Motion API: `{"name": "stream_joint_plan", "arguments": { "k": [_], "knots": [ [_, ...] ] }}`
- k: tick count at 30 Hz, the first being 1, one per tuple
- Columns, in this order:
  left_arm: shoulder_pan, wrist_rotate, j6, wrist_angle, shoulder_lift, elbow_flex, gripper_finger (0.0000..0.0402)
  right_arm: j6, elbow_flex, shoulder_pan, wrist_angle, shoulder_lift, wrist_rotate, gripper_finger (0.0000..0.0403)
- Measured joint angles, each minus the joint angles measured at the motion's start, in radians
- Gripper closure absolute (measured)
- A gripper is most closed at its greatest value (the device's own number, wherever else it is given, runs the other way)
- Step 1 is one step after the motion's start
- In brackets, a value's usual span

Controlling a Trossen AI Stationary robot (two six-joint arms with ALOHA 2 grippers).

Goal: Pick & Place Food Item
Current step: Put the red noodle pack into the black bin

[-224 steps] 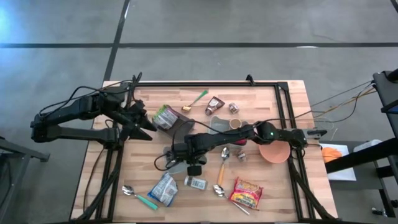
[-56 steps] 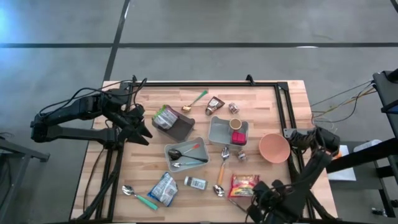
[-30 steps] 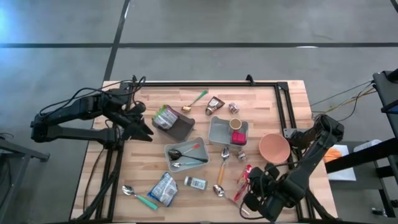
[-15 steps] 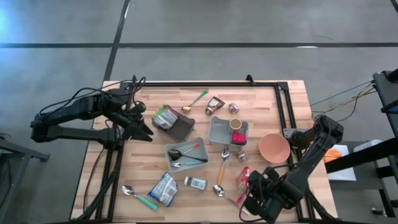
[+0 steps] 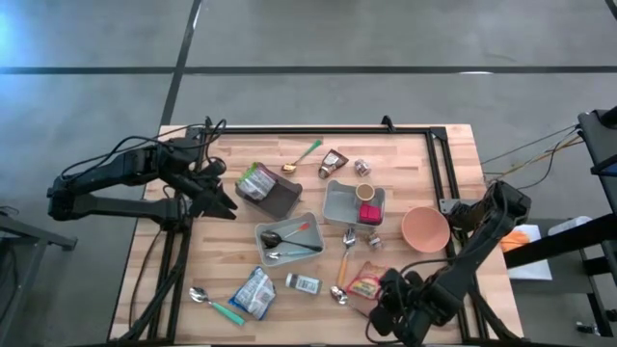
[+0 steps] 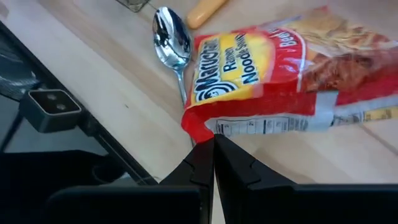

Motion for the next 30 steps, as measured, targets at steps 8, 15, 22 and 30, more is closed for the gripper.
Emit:
{"name": "stream_joint_plan", "arguments": {
  "k": [8,15,22,30],
  "knots": [
    [0.0,0.0,-0.007,0.0,0.0,0.0,0.0021,0.119,-0.116,0.0,0.143,0.0,0.032,0.0394],
    [0.0,0.028,-0.008,0.0,0.0,0.0,0.0021,0.146,-0.253,0.0,0.345,0.0,0.029,0.0394],
    [0.0,0.03,-0.007,-0.001,0.0,0.0,0.0021,0.198,-0.282,0.0,0.364,-0.01,0.028,0.0394],
    [0.0,0.03,-0.006,-0.001,0.0,0.0,0.0021,0.172,-0.253,-0.001,0.348,-0.011,0.027,0.0394]
  ]
}}
